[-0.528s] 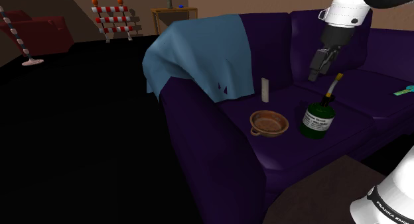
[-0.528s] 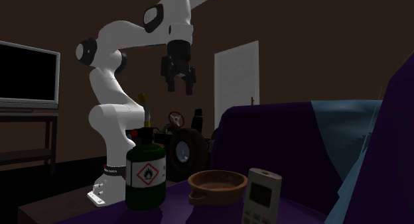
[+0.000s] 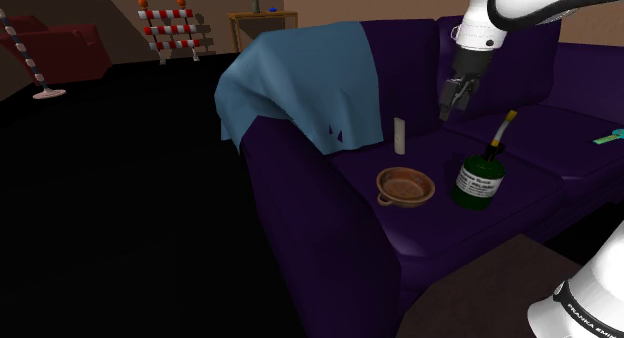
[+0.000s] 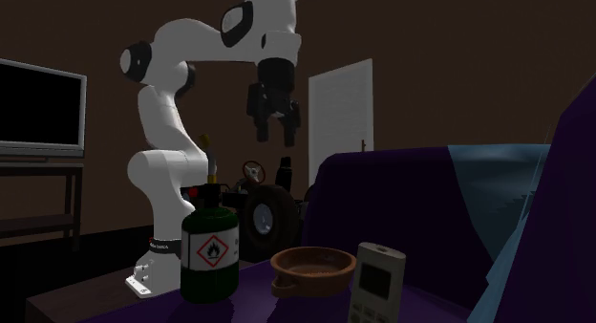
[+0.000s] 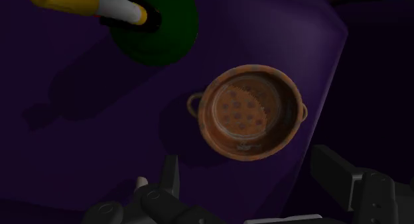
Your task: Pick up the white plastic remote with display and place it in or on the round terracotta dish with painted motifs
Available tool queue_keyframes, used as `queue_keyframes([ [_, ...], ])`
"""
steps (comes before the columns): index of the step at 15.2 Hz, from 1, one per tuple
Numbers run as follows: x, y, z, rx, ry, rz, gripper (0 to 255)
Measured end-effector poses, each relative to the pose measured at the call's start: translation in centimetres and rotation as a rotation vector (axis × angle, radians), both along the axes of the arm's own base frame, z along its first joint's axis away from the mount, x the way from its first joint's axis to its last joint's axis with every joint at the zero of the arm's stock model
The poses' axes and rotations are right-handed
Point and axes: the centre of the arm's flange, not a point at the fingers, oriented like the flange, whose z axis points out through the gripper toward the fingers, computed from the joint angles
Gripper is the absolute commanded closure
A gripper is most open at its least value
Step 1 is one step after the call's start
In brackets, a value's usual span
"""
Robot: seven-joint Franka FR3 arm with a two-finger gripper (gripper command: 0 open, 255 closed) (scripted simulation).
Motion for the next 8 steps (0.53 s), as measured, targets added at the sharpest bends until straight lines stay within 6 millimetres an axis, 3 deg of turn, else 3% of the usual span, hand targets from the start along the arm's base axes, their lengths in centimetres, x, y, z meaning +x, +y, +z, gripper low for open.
queue_keyframes([
  [8, 8.9, -3.4, -4.2, -0.043, 0.02, -0.019, 0],
])
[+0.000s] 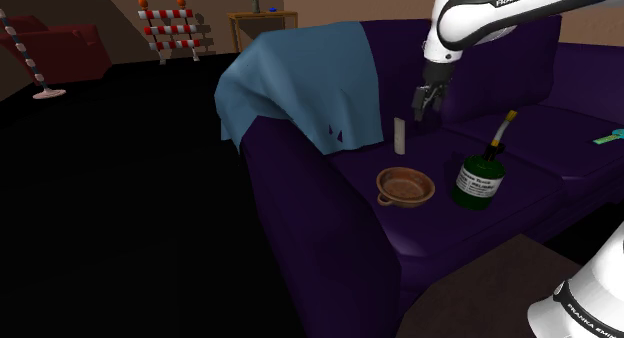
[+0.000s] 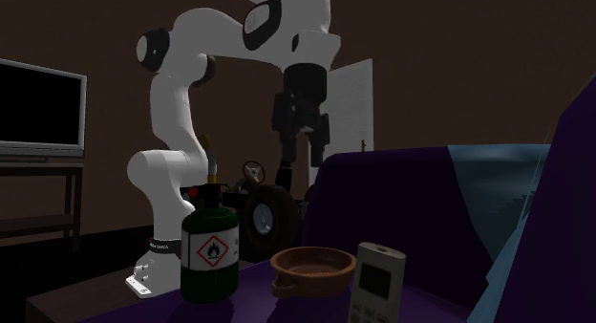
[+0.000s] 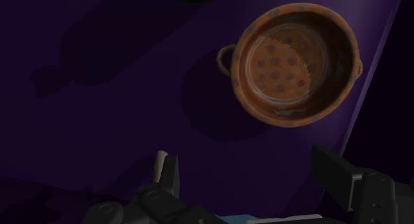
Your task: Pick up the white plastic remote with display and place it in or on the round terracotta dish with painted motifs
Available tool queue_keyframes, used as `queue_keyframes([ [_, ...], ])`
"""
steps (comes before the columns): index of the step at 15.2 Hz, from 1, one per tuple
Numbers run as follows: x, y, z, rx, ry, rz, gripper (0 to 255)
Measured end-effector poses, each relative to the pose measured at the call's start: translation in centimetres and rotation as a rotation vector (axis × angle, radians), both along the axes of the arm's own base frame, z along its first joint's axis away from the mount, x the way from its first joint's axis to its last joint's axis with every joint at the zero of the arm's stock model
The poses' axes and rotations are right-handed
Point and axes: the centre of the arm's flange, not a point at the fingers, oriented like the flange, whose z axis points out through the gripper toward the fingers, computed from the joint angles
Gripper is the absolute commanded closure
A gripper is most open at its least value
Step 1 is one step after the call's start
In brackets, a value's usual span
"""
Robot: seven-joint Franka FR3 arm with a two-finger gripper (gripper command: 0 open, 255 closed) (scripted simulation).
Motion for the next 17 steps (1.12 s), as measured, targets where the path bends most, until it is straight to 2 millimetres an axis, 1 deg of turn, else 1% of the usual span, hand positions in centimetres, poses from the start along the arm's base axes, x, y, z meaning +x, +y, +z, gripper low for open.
queue_keyframes([
  [1, 1.3, -0.5, -0.3, -0.006, 0.002, -0.003, 0],
  [2, 2.1, -0.8, -1.3, -0.011, 0.005, -0.005, 0],
  [5, 6.1, -2.3, -2.9, -0.027, 0.013, -0.013, 0],
  [8, 9.1, -3.8, -4.3, -0.044, 0.02, -0.02, 0],
  [14, 15.7, -7.0, -7.4, -0.076, 0.035, -0.035, 0],
  [16, 17.1, -8.0, -8.5, -0.083, 0.039, -0.038, 0],
  [17, 17.3, -8.2, -9.1, -0.084, 0.04, -0.038, 0],
])
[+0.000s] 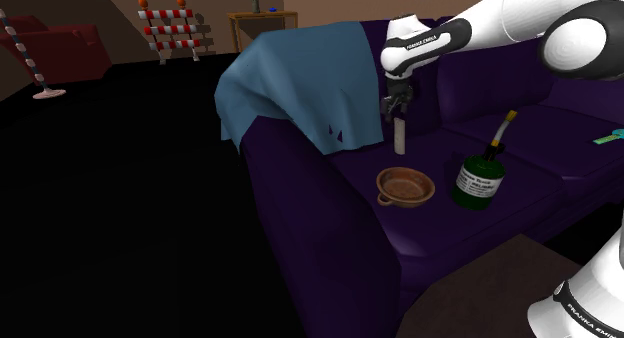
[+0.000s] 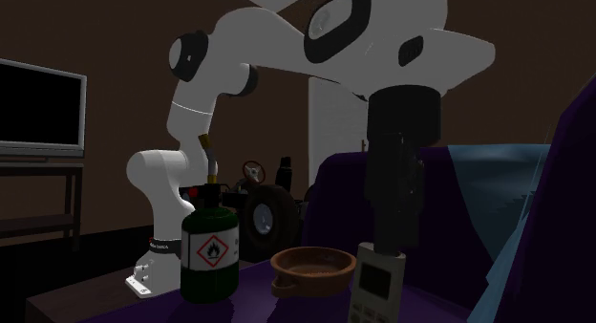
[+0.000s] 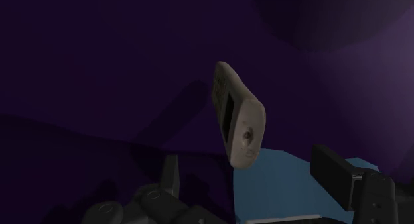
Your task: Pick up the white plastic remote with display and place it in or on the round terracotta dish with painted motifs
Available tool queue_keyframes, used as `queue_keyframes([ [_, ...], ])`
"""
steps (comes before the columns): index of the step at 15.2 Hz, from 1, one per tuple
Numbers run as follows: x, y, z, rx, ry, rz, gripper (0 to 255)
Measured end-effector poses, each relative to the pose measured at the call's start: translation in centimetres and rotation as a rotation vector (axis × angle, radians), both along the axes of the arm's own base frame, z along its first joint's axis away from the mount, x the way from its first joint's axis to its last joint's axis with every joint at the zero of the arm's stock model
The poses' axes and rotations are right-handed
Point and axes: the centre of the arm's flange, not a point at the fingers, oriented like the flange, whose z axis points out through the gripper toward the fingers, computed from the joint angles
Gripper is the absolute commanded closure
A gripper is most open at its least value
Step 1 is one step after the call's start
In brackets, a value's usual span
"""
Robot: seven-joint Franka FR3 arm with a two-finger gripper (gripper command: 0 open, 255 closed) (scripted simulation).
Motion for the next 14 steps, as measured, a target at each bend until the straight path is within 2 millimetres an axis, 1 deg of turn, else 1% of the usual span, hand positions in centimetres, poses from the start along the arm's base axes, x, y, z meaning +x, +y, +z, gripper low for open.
queue_keyframes([
  [2, 0.3, -0.1, -0.9, -0.001, 0.0, 0.0, 0],
  [6, 0.2, -0.4, -2.9, -0.001, 0.0, 0.0, 0],
  [12, 0.2, -0.5, -3.3, -0.001, 0.0, 0.0, 0],
  [13, 0.2, -0.5, -3.3, -0.001, 0.0, 0.0, 255],
  [14, 0.2, -0.5, -3.3, -0.001, 0.0, 0.0, 255],
])
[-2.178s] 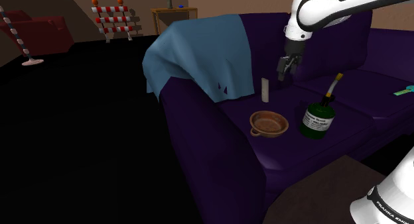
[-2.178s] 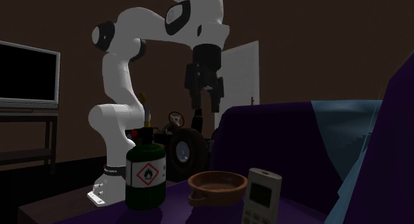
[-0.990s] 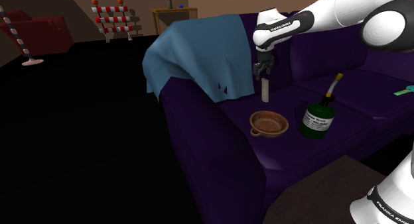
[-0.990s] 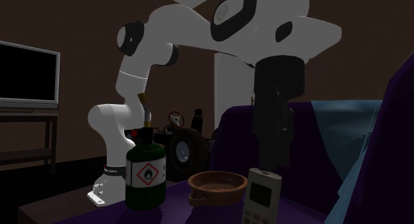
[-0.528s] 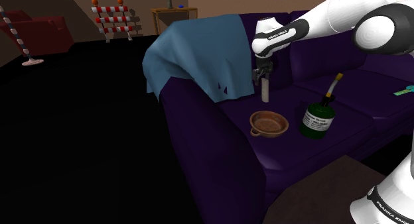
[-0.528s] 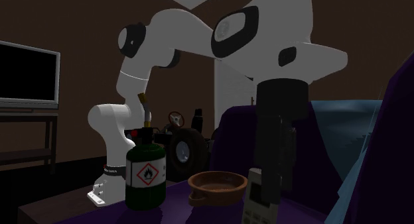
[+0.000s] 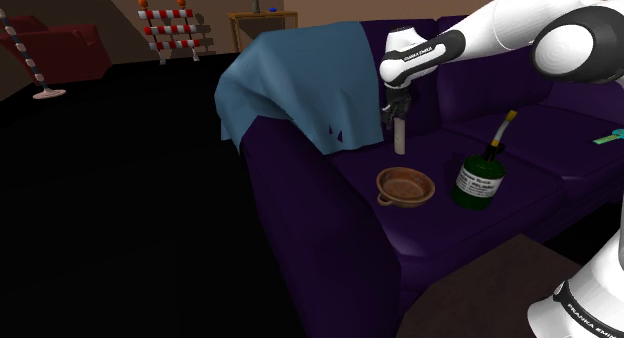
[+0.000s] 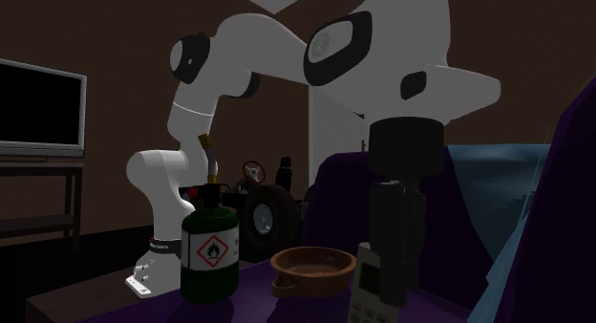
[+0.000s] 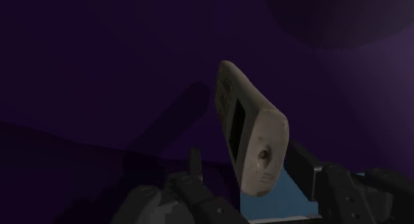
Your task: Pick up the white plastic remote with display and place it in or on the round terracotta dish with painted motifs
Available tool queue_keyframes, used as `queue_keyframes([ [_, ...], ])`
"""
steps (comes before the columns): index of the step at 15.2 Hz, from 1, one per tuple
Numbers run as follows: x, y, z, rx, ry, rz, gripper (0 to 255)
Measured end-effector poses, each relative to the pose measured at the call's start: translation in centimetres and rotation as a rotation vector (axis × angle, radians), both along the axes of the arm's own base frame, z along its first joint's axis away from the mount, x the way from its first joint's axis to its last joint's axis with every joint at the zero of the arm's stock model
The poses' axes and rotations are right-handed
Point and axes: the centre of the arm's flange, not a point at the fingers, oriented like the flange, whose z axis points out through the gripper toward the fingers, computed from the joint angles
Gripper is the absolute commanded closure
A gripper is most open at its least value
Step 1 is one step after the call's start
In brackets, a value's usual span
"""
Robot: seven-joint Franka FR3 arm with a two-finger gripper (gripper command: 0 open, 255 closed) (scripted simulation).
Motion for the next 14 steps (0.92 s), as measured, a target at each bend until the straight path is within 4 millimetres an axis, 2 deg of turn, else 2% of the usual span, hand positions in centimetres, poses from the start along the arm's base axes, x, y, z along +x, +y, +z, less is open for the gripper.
queue_keyframes([
  [9, 0.0, 0.0, 0.0, 0.0, 0.0, 0.0, 255],
  [14, 0.1, -0.1, 2.1, 0.0, 0.0, 0.0, 255],
])
